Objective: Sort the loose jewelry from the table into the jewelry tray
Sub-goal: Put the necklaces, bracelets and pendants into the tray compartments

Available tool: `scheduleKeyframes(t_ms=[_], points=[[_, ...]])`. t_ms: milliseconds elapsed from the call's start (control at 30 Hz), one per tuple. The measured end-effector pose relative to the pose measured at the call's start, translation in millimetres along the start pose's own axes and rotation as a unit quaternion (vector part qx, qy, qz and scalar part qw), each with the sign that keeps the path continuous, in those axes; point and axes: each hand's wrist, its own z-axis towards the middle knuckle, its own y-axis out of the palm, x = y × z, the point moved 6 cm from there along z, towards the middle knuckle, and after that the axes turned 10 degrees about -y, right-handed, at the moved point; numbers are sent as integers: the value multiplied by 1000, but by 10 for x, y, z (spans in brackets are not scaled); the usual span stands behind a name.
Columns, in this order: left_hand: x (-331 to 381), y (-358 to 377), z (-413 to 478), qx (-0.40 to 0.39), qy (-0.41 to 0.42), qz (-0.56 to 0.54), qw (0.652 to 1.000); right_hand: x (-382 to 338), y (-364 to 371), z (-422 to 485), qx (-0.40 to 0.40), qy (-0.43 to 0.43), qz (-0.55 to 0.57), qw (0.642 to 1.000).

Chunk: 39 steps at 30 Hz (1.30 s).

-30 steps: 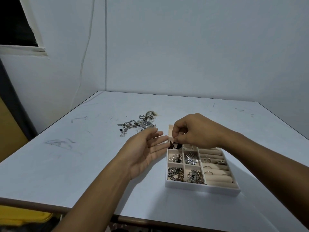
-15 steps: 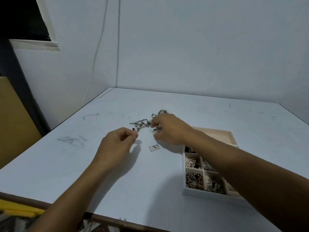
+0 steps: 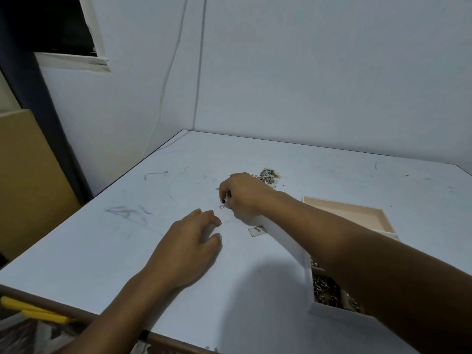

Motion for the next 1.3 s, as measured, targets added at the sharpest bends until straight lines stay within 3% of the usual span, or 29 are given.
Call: scheduleKeyframes(t_ms=[467, 700, 833, 1033, 1300], points=[[-15, 72, 1, 2, 13, 3, 1000, 96, -197, -75, 27, 10, 72, 997], [34, -14, 88, 43, -40, -149, 987, 105, -360, -209, 61, 7, 125, 990], [43, 17, 210, 37, -117, -315, 941, 98, -416, -270, 66, 5, 138, 988], [120, 197, 304, 4, -237, -549, 801, 89, -491, -322, 75, 2, 123, 990], [307, 284, 298, -23, -248, -604, 757, 35, -660, -432, 89, -21, 114, 989]])
